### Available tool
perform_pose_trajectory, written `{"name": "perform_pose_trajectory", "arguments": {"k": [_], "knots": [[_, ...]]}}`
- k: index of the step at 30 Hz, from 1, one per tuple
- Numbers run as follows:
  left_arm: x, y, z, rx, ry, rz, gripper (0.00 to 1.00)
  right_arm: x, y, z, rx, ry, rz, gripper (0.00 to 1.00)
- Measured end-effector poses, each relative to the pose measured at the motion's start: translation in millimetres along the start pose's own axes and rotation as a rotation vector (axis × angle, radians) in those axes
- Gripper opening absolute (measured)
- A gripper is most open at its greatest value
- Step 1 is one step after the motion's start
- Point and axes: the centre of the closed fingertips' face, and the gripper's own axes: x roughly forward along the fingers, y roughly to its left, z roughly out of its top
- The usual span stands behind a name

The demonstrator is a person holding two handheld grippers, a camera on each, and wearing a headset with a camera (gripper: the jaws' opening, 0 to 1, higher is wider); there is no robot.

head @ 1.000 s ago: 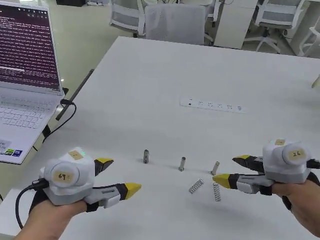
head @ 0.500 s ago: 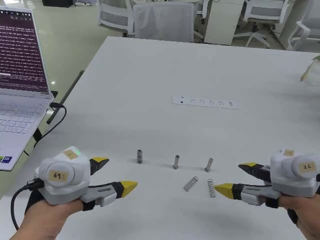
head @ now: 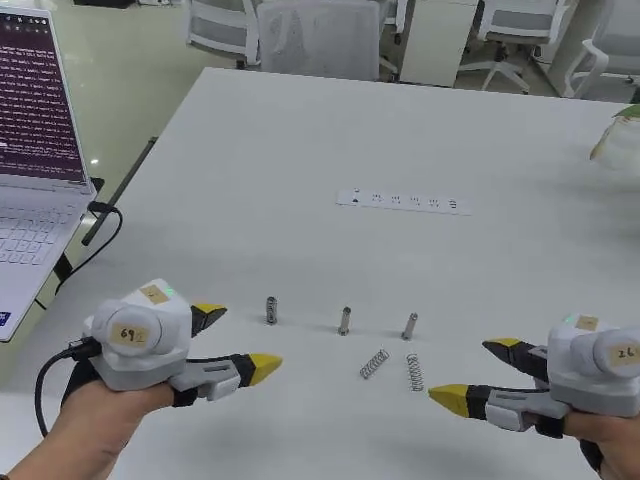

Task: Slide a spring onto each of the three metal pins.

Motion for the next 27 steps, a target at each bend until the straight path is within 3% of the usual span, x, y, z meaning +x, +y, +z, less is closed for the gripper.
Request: {"name": "perform_pose_trajectory", "arguments": {"k": [6, 15, 19, 27], "knots": [[15.8, -10.7, 3.9, 0.023, 0.011, -0.048, 0.59, -2.5, 1.9, -4.8, 0.010, 0.018, 0.001, 0.77], [40.3, -36.8, 5.3, 0.075, 0.041, -0.134, 0.59, -12.9, 8.9, -15.5, 0.013, 0.039, 0.002, 0.78], [49.8, -50.5, 1.0, 0.110, 0.062, -0.177, 0.58, -18.7, 12.0, -21.8, 0.023, 0.044, 0.003, 0.77], [69.0, -66.9, -6.5, 0.135, 0.096, -0.238, 0.55, -25.4, 15.2, -23.9, 0.043, 0.025, -0.006, 0.77]]}}
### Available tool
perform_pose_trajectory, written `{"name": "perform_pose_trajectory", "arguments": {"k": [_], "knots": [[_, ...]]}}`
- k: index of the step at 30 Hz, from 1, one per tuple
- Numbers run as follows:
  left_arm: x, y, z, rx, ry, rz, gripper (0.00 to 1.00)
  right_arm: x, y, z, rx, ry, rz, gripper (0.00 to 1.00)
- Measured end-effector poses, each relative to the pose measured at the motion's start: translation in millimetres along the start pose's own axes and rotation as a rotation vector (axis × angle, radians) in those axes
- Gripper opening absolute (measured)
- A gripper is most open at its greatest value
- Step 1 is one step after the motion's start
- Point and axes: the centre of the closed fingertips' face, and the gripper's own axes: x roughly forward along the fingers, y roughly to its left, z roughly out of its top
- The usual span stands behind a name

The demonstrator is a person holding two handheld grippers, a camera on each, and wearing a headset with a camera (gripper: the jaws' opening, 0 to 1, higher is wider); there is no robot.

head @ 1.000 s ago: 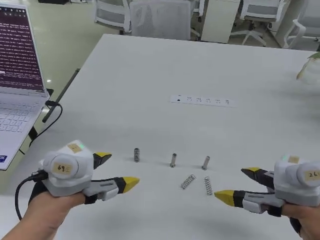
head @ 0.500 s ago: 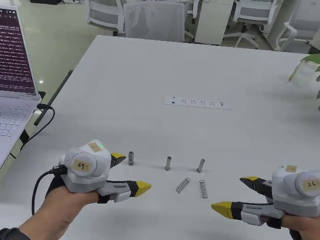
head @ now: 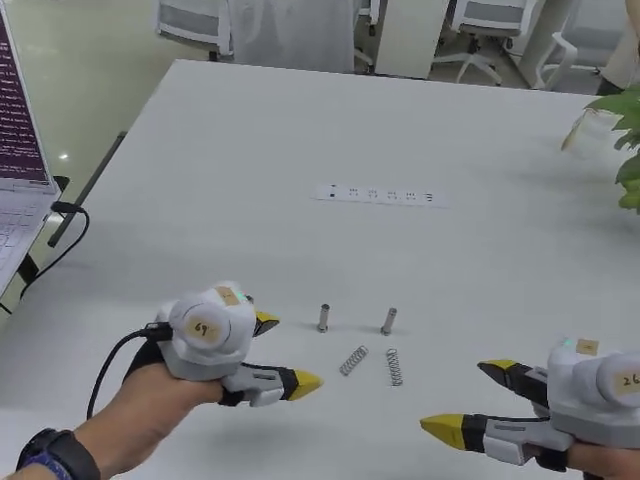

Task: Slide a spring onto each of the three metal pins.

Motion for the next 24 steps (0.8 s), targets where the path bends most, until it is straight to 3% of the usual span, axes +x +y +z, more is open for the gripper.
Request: {"name": "perform_pose_trajectory", "arguments": {"k": [11, 24], "knots": [[40.2, -15.7, 4.0, 0.050, 0.036, -0.070, 0.51, -1.7, 2.4, 0.2, 0.021, -0.012, -0.003, 0.76], [75.5, -21.2, -3.2, 0.059, 0.087, -0.112, 0.47, -5.4, 4.0, -5.9, 0.029, -0.001, -0.008, 0.75]]}}
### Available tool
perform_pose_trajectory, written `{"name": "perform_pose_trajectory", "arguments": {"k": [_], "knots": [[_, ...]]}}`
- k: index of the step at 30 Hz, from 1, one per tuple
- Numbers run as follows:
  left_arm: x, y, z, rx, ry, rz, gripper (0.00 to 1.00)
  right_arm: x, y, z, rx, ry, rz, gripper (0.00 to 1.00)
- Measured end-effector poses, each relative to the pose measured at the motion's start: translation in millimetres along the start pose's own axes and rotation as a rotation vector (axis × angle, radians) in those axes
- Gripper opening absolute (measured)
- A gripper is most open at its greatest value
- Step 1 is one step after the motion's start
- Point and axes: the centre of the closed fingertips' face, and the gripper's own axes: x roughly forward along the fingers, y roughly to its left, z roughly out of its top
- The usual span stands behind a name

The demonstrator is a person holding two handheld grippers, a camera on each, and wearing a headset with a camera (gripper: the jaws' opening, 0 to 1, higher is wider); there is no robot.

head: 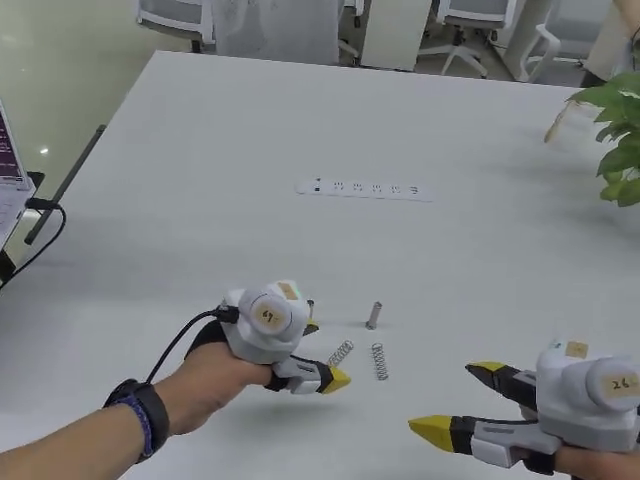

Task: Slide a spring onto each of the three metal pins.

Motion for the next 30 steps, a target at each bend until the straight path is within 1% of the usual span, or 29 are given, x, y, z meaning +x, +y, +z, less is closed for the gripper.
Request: {"name": "perform_pose_trajectory", "arguments": {"k": [6, 10, 13, 17, 20, 23, 25, 30], "knots": [[13.3, -0.3, -6.1, 0.010, 0.026, -0.004, 0.43, -1.5, 0.6, -3.6, 0.006, 0.009, 0.001, 0.75], [19.4, 3.2, -8.0, -0.009, 0.030, 0.003, 0.39, -2.6, -1.0, -2.6, 0.006, 0.008, -0.006, 0.74], [25.5, 4.7, -11.5, -0.007, 0.040, 0.005, 0.37, -4.4, -1.1, -1.0, 0.007, 0.002, -0.009, 0.73], [32.9, 7.1, -15.3, -0.027, 0.047, 0.010, 0.33, -6.1, -1.1, -4.1, 0.010, 0.007, -0.014, 0.73], [37.2, 8.2, -17.2, -0.030, 0.047, 0.018, 0.29, -6.8, -1.3, -7.3, 0.018, 0.008, -0.020, 0.72], [40.3, 12.1, -20.0, -0.037, 0.056, 0.037, 0.23, -7.5, -0.8, -9.5, 0.024, 0.011, -0.023, 0.72], [42.2, 14.4, -24.1, -0.036, 0.066, 0.049, 0.20, -7.9, -0.5, -10.3, 0.029, 0.012, -0.024, 0.72], [45.3, 15.6, -32.2, -0.018, 0.089, 0.061, 0.15, -8.1, -3.8, -9.6, 0.027, 0.017, -0.030, 0.71]]}}
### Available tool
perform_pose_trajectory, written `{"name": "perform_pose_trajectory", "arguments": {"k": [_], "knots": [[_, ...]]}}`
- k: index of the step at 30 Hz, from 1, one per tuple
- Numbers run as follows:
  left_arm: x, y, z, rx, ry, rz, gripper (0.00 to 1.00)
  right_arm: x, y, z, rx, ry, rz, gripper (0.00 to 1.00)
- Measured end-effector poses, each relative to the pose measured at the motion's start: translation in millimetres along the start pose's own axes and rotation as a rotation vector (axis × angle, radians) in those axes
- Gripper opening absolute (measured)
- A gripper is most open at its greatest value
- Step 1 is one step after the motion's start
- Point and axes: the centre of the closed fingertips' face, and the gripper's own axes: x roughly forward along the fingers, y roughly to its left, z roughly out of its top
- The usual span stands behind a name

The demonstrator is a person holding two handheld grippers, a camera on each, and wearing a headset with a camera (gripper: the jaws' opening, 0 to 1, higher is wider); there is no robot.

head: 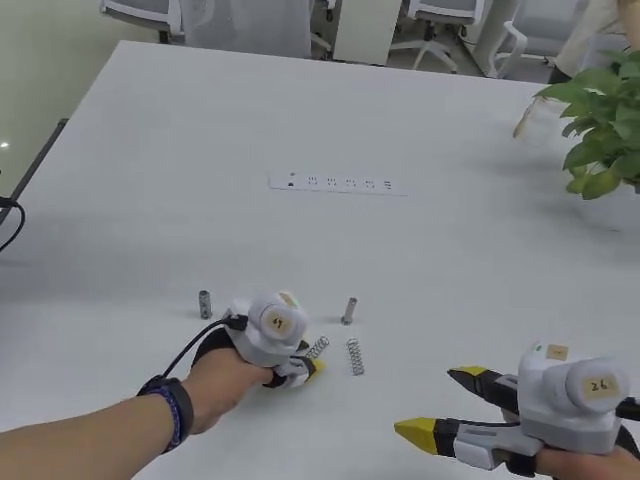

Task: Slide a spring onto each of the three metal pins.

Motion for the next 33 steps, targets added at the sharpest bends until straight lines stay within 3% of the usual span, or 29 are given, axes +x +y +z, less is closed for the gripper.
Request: {"name": "perform_pose_trajectory", "arguments": {"k": [4, 7, 17, 22, 33], "knots": [[0.1, 3.5, -2.9, 0.008, 0.012, 0.021, 0.12, 1.0, -1.5, 3.9, 0.009, -0.014, 0.004, 0.70], [-1.8, 9.2, -2.1, 0.099, 0.016, 0.058, 0.04, 3.9, -1.7, 1.8, -0.003, 0.003, 0.008, 0.70], [-5.9, 8.6, -6.9, 0.052, 0.029, 0.040, 0.02, 8.3, 6.8, 5.9, -0.031, 0.010, 0.042, 0.70], [-15.7, 7.7, -9.1, 0.044, 0.017, 0.041, 0.02, 11.5, 9.7, 4.3, -0.037, 0.016, 0.051, 0.70], [-44.1, 8.7, -28.3, 0.042, 0.020, 0.060, 0.02, 16.1, 19.7, 4.9, -0.051, 0.016, 0.080, 0.70]]}}
